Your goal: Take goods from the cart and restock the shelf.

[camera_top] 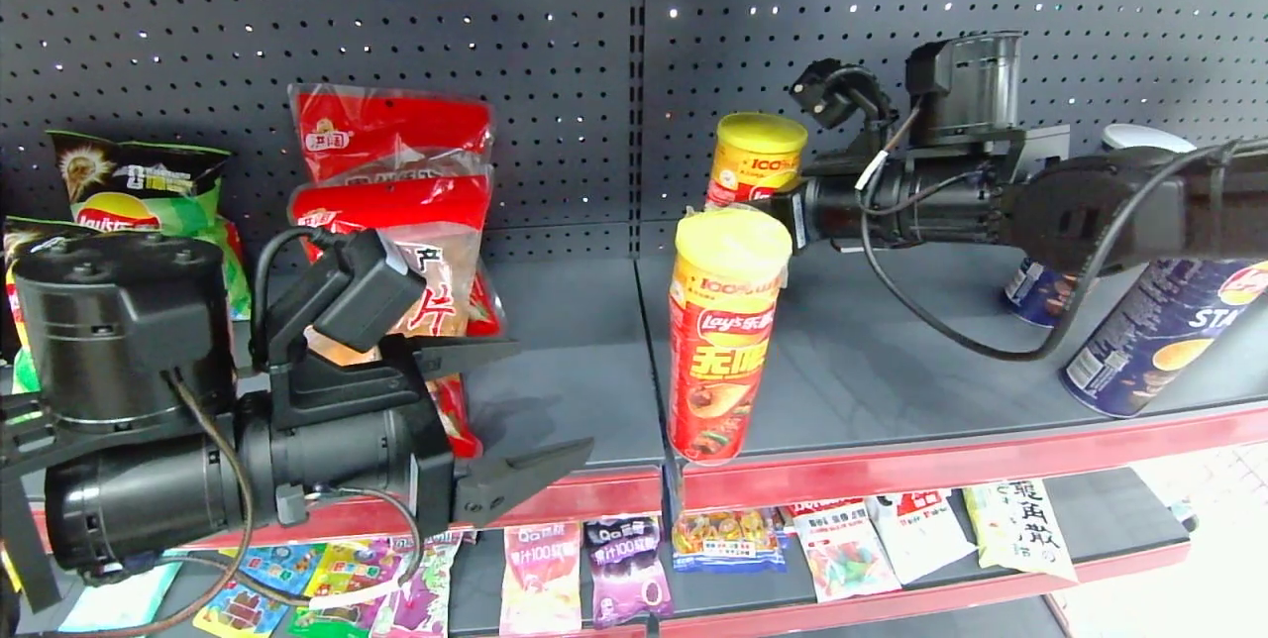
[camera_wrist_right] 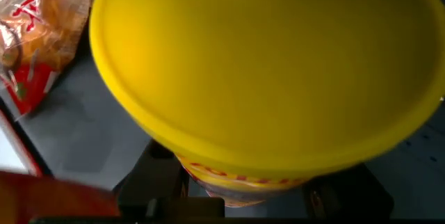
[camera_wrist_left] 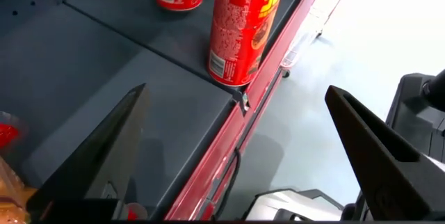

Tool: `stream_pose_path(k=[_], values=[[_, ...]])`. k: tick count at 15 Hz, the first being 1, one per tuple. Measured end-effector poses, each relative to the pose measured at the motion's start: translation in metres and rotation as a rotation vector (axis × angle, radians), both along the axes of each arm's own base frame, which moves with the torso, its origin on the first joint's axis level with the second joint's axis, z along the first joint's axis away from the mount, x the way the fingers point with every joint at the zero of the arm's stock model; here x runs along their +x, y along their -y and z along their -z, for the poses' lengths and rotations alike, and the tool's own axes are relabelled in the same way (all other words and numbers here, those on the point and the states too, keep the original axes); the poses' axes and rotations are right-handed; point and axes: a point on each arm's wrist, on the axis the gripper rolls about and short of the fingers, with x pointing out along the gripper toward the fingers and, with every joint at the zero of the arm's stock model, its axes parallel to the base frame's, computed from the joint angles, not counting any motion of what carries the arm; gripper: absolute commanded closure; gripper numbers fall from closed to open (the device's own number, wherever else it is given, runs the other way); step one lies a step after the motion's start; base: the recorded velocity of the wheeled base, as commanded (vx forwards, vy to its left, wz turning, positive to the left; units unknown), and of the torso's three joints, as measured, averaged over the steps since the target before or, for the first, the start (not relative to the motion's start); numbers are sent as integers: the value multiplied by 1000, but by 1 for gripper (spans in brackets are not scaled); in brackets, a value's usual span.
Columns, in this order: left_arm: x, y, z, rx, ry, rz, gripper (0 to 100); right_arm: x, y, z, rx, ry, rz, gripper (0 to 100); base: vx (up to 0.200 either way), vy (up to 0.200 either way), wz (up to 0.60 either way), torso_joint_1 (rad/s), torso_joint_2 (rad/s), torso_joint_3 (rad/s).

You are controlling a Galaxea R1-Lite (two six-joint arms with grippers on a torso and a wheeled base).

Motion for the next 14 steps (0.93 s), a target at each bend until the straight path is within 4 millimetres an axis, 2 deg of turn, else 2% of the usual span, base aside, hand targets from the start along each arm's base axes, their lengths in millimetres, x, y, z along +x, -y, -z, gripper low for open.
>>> stream_pose_path(k=[4,9,10,14], values=[[0,0,-1,-3,3,-1,0,13,-17,12,-5,-12,-26,100,0,0,0,0,0,0],[0,0,-1,-3,3,-1,0,15,-21,18,-10,-21,-30,100,0,0,0,0,0,0],[0,0,0,-1,0,-1,0,14,-20,19,-11,-24,-30,0,0,0,0,0,0,0],[1,0,1,3,-4,0,0,8,-20,18,-15,-37,-28,0,0,0,0,0,0,0]])
